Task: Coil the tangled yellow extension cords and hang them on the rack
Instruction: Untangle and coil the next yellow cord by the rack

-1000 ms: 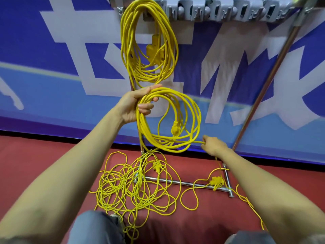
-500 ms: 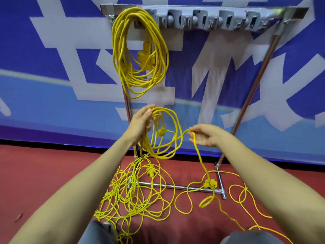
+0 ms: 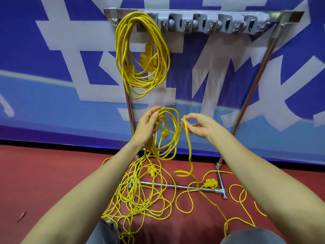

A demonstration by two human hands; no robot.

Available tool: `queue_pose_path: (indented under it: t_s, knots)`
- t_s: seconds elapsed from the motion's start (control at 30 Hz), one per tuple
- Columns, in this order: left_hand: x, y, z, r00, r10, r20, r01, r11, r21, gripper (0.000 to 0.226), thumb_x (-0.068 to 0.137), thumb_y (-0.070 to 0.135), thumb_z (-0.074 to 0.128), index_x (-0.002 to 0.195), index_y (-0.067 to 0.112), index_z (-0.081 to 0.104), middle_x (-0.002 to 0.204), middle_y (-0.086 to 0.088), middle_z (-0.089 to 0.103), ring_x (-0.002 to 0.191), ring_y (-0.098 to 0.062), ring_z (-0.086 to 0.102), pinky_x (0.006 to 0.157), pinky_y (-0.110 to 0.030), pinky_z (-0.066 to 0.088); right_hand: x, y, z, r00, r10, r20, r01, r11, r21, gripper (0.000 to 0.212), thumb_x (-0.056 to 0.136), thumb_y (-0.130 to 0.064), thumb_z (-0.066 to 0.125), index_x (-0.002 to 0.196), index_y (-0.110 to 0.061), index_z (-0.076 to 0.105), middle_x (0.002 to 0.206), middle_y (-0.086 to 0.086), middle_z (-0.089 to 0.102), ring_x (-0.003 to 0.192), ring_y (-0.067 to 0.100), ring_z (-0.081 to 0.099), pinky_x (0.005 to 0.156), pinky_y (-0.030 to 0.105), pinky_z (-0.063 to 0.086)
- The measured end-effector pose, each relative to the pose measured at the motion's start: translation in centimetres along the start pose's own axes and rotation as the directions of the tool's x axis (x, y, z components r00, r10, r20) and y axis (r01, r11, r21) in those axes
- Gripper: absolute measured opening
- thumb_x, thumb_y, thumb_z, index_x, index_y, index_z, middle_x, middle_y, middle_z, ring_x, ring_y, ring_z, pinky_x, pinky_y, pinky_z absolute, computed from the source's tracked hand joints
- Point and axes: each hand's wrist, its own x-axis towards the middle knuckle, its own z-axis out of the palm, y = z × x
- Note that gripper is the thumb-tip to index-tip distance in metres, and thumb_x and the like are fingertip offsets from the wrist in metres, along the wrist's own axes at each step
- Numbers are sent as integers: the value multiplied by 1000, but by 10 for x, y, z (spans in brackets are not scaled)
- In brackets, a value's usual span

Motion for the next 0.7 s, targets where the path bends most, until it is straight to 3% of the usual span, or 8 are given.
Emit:
queue_pose_path:
  t_s: [0.07,0.13,0.23,0.3,0.43,0.53,0.63,0.7]
  knots:
    - [-4,-1,1,1000,5,25,-5,999,32,26,104,14,39,127,13,51,79,-3,53,45,0,42,46,-12,31,2,0,2,1000,-14,-18,15,1000,27,15,93,5,46,81,9,54,85,20,53,94,32,54,49,24,54]
    - [-7,-3,2,1000,6,12,-6,1000,25,25,104,14,39,127,14,51,79,-2,52,45,1,42,46,-12,32,3,4,3,999,-28,31,31,995,-99,15,94,2,47,84,5,58,87,15,56,99,28,55,58,30,57]
    - [-5,-2,1,999,-6,-31,5,999,-36,24,104,14,38,126,14,51,77,-2,52,44,0,38,45,-13,30,-1,12,3,992,28,122,15,940,-340,12,91,-12,57,91,-21,65,93,5,57,101,22,56,92,45,45]
    - [-3,-2,2,1000,-3,-30,1,999,-47,25,104,14,39,126,13,51,77,-2,52,43,0,37,44,-13,30,-5,14,4,984,80,162,0,896,-444,14,89,-19,60,92,-32,61,96,5,58,104,24,53,98,55,37]
    - [-3,-6,4,999,33,39,-34,999,15,23,104,14,41,123,17,54,81,-3,51,46,1,40,47,-11,34,-10,16,11,978,78,194,51,812,-581,10,88,-18,61,85,-26,56,101,5,58,98,25,59,106,54,34]
    - [-6,-14,1,998,39,43,-42,996,75,23,103,16,43,123,20,55,82,-1,53,49,1,45,49,-10,35,-11,12,19,982,36,184,43,911,-410,6,87,-6,61,90,-4,57,107,17,53,109,39,57,104,49,40]
    - [-8,-22,-3,1000,14,18,-15,997,75,21,103,17,45,117,27,57,81,0,54,49,0,44,49,-13,36,-9,6,23,984,0,180,26,990,-141,60,84,2,62,132,-6,27,122,28,52,113,45,56,97,52,45]
    - [-8,-25,-4,1000,-8,9,7,998,58,21,103,18,44,115,29,57,82,-1,55,50,-3,47,50,-16,39,-11,7,27,982,-1,187,17,996,-86,70,84,4,60,140,-6,18,127,31,49,113,46,56,96,52,46]
